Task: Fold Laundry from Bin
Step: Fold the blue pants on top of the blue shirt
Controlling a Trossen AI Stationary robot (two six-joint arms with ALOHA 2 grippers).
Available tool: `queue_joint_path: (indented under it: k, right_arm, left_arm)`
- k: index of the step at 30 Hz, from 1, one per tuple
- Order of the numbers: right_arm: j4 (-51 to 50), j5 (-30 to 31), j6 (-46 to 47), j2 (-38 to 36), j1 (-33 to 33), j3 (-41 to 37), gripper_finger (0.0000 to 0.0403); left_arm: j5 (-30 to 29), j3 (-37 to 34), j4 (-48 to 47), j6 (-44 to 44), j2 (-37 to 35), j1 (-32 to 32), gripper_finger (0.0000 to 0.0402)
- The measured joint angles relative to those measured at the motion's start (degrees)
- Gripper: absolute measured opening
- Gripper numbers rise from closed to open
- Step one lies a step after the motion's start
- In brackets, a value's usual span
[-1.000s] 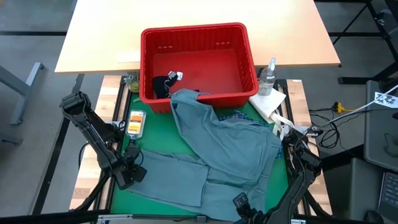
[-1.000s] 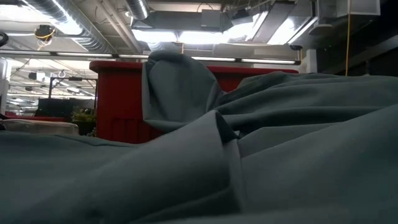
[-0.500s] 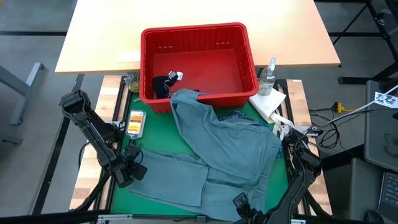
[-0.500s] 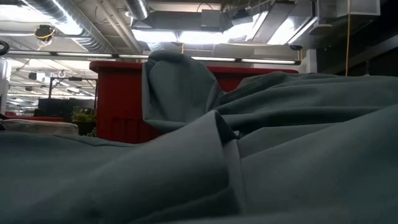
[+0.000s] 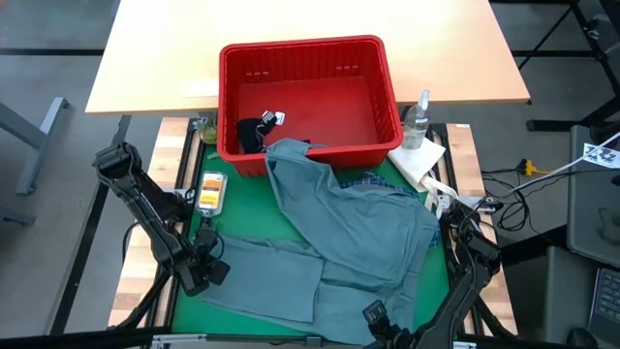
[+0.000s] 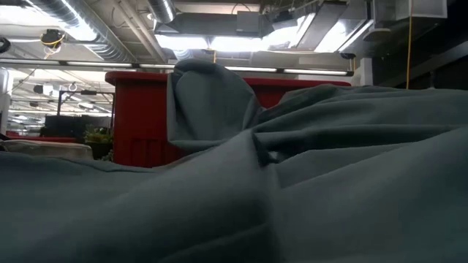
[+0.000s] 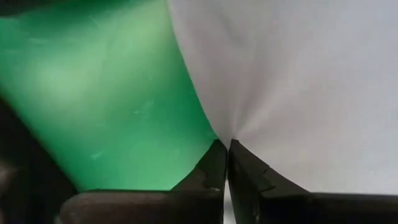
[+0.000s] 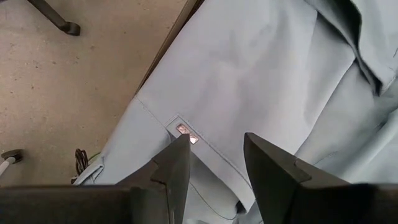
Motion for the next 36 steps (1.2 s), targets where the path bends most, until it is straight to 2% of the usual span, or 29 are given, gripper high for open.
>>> queue_joint_path:
  k: [10, 16, 25, 32, 36]
  right_arm:
    - [-0.1, 0.0, 0.0, 0.0, 0.0, 0.0, 0.0152]
    - [-0.1, -0.1, 0.0, 0.0, 0.0, 0.0, 0.0152]
    - [-0.6, -1.6, 0.0, -1.0, 0.1, 0.0, 0.0152]
    - [-1.7, -2.0, 0.0, -1.2, 0.0, 0.0, 0.0152]
    - [-1.6, -2.0, 0.0, -1.2, 0.0, 0.0, 0.0152]
  left_arm:
    - [7.4, 12.2, -27.4, -0.8, 0.0, -0.2, 0.0001]
    - [9.1, 19.2, -36.7, -1.0, -0.1, -0.2, 0.0001]
    - [7.3, 28.0, -35.1, -0.8, -0.1, 0.3, 0.0000]
    - [-3.8, 35.5, -30.6, -0.5, -0.1, 1.7, 0.0000]
    - [-10.4, 36.4, -23.2, 3.1, -0.1, 4.1, 0.0000]
